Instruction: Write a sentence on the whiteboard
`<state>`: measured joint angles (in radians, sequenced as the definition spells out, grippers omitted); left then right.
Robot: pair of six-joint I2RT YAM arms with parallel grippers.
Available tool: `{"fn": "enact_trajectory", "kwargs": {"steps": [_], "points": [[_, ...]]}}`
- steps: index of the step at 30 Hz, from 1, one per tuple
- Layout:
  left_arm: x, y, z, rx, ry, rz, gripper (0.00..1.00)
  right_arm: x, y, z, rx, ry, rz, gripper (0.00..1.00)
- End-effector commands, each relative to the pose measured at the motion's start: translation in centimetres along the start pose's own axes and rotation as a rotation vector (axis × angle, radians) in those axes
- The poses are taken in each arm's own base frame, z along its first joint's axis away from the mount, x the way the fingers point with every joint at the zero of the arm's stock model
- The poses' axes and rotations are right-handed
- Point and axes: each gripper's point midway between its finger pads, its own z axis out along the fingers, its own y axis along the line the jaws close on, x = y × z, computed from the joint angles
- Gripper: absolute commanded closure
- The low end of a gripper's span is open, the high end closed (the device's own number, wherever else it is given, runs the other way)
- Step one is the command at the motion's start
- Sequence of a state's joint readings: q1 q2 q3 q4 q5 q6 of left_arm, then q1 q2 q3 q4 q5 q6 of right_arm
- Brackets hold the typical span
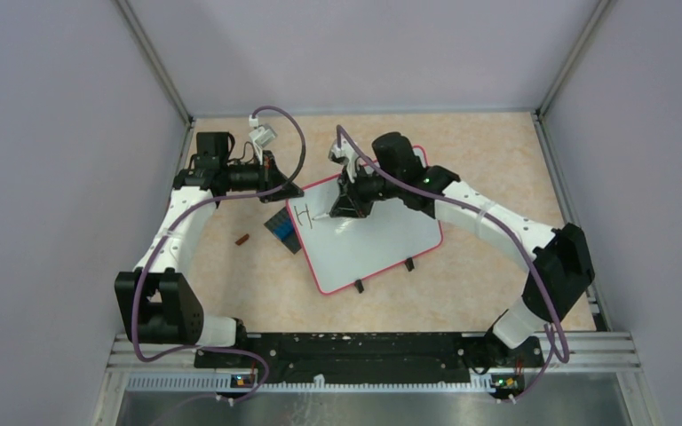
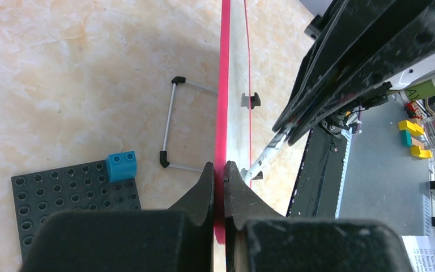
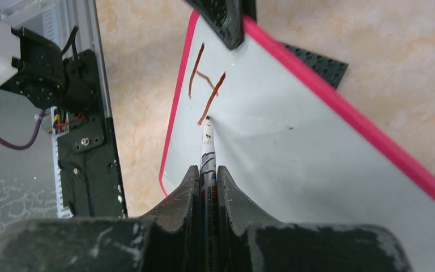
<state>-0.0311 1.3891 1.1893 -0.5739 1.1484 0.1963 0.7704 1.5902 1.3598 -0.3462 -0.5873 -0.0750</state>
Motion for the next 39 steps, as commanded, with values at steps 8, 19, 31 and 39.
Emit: {"fn": "enact_trajectory", "kwargs": {"steps": [8, 19, 31, 39], "points": [[0.4, -0.7, 0.1, 0.003, 0.006, 0.019, 1.0, -6.2, -1.1, -3.0, 0.074, -0.15, -0.073, 1.0], [0.4, -0.6, 0.1, -0.003, 0.007, 0.024, 1.0, -5.8, -1.5, -2.0, 0.065, -0.135, -0.072, 1.0], [0.4, -0.4, 0.1, -0.005, 0.008, 0.022, 1.0, -3.7, -0.8, -1.4, 0.041, -0.091, -0.068, 1.0], [0.5, -0.5, 0.1, -0.003, 0.008, 0.018, 1.0, -2.5, -0.5, -1.8, 0.044, -0.076, -0.063, 1.0]]}}
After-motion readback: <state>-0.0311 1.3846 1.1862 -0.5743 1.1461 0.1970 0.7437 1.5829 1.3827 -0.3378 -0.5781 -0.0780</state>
